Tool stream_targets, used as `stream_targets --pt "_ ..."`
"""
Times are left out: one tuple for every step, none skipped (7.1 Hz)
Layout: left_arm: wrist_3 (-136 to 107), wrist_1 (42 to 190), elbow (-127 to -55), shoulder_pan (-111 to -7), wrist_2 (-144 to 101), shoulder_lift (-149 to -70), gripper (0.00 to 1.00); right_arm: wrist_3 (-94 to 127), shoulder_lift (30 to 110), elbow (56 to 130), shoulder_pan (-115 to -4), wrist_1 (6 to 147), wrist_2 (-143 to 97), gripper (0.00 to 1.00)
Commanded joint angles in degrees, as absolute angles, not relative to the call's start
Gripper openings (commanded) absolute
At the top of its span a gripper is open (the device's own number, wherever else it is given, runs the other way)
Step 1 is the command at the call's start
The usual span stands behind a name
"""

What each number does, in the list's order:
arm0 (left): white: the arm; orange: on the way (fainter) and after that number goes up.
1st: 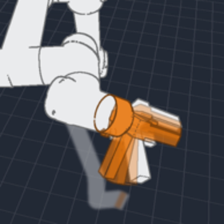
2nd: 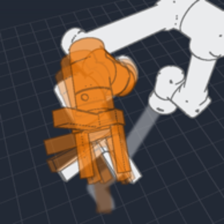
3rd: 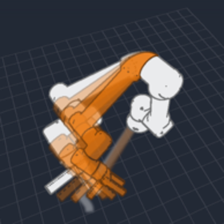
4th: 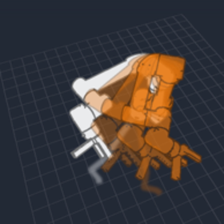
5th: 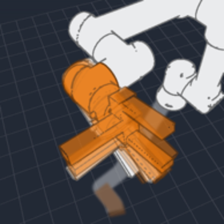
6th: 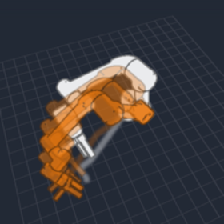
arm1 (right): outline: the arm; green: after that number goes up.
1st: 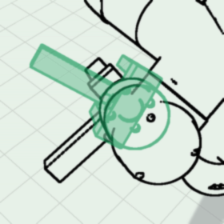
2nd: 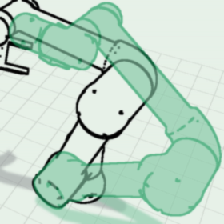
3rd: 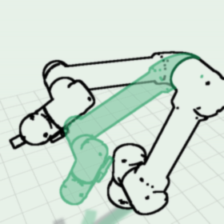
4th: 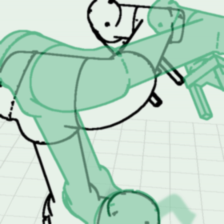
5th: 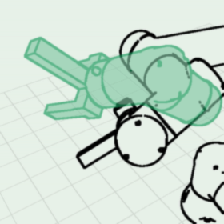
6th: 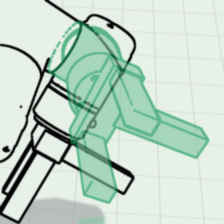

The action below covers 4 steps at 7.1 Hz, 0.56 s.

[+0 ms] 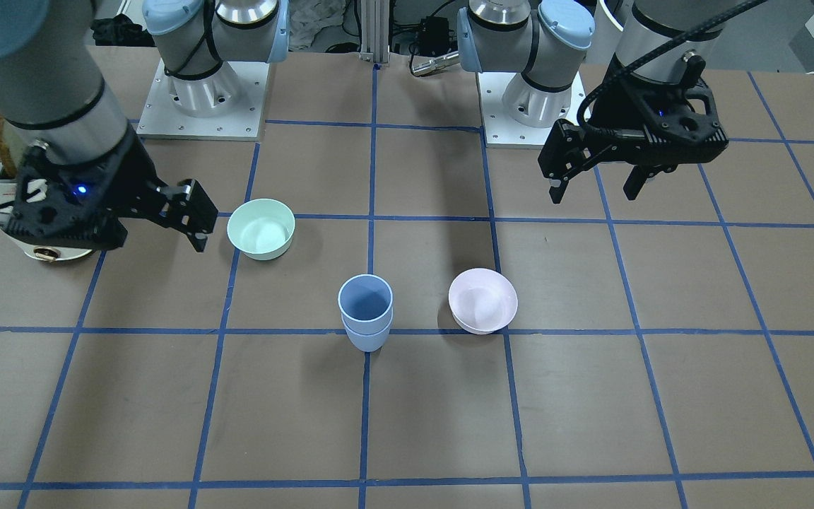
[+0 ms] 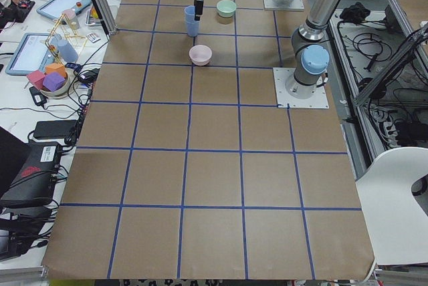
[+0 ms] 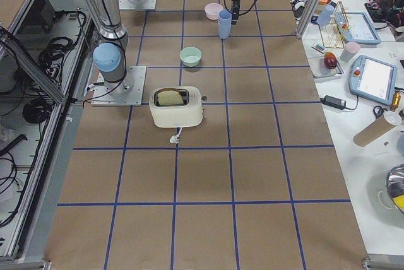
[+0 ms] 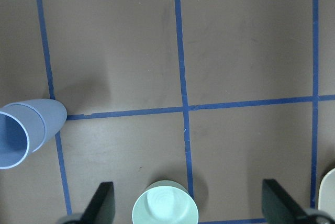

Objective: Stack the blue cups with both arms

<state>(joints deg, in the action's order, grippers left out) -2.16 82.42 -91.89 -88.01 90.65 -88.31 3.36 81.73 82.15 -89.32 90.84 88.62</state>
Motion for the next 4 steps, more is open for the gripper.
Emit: stream_targets --pt "-2.20 82.62 -91.85 -88.24 90.70 -88.33 1.00 1.84 84.28 82.27 -87.98 85.80 89.21 1.00" --pt "-2.20 82.62 -91.85 -88.16 90.70 -88.24 1.00 2.19 84.37 82.27 -88.33 85.87 89.21 1.00" --pt "-2.20 82.62 -91.85 -88.15 90.70 -88.16 1.00 2.11 84.37 82.27 -88.24 85.78 89.30 1.00" --pt "-2.20 82.62 -91.85 -88.15 90.70 -88.15 1.00 2.02 84.20 82.27 -88.07 85.87 89.21 1.00"
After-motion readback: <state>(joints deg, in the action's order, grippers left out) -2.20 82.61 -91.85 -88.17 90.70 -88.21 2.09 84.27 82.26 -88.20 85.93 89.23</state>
